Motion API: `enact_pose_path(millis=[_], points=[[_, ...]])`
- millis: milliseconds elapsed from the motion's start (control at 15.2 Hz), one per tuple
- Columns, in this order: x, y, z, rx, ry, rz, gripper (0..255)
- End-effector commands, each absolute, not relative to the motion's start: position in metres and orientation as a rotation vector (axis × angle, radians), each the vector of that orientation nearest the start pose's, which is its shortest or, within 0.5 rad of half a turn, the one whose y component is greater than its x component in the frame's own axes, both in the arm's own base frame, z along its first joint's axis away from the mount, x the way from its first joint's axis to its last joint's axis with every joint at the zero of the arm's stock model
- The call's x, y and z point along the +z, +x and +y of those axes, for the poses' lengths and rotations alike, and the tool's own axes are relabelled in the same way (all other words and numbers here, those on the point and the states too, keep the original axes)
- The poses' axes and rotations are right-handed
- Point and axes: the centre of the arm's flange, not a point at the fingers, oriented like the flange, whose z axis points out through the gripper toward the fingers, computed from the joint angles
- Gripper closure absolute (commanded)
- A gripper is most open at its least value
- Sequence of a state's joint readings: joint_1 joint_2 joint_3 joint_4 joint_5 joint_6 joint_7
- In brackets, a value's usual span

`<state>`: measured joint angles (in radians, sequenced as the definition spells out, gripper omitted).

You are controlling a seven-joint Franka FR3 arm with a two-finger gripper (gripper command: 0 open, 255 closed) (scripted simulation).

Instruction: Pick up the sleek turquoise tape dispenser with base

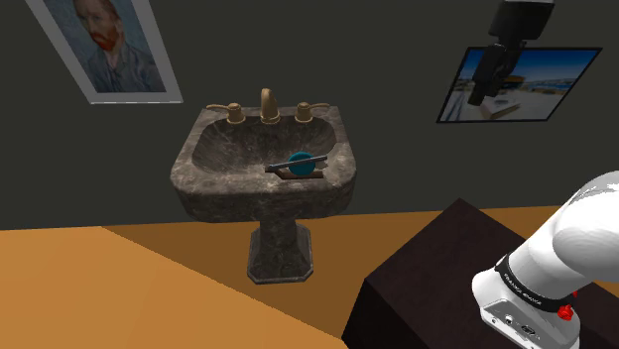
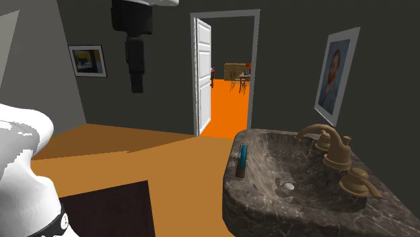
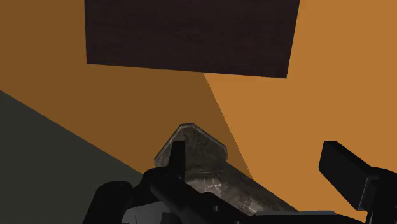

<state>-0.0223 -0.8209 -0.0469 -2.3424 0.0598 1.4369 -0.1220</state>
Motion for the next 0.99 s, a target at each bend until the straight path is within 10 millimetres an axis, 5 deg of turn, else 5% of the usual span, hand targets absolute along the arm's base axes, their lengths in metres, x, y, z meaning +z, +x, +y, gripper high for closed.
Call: enact_pose_path(millis=[0,924], points=[[0.596,0.283,-0.017,0.116,-3.036,-0.113,0],[0.499,0.442,0.021,0.163,-3.04,-0.591,0]])
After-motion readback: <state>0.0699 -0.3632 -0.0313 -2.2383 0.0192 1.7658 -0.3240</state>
